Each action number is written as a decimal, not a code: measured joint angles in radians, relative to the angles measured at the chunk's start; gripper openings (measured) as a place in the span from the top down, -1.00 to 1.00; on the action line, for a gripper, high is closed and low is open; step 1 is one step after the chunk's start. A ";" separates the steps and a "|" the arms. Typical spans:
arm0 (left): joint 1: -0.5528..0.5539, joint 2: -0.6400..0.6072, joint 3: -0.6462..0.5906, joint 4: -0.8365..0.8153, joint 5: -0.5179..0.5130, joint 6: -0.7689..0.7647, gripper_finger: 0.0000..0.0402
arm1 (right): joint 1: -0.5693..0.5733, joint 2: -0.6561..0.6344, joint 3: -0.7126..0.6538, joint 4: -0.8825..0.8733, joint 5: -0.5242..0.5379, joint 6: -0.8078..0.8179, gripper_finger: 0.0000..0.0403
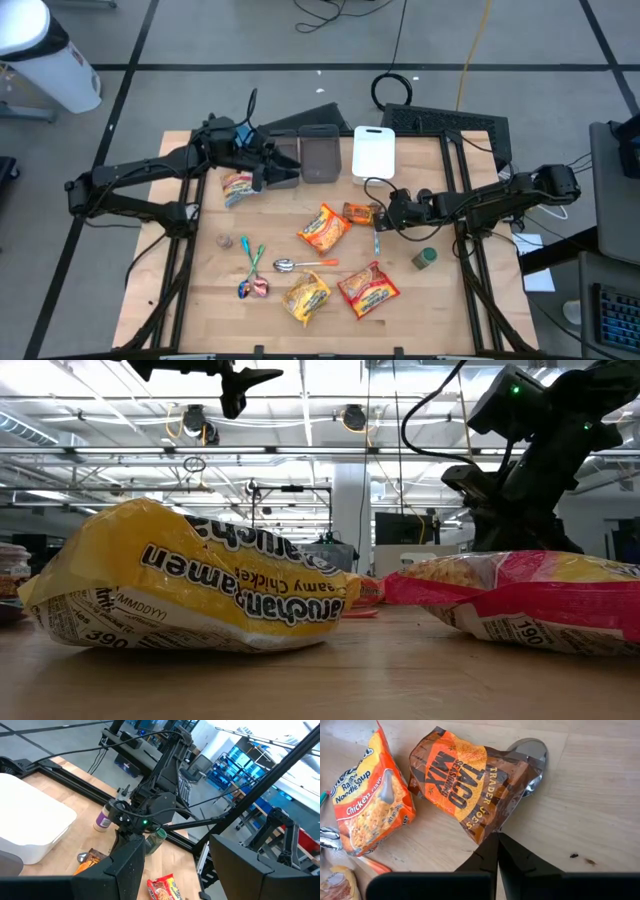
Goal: Pick & Place Food Item
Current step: Put the orange seasoning pack into the right black bin
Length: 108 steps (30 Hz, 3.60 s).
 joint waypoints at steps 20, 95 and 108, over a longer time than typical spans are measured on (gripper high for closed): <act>-0.045 0.000 0.000 -0.035 -0.050 0.082 -0.16 | 0.000 0.000 -0.052 0.070 -0.008 0.041 0.38; -0.072 0.004 0.075 -0.199 -0.031 0.253 -0.16 | -0.076 -0.086 0.473 -0.142 -0.217 -0.539 1.00; -0.084 0.222 0.420 -0.411 0.067 0.467 -0.16 | -0.077 0.019 0.727 -0.291 -0.301 -0.767 1.00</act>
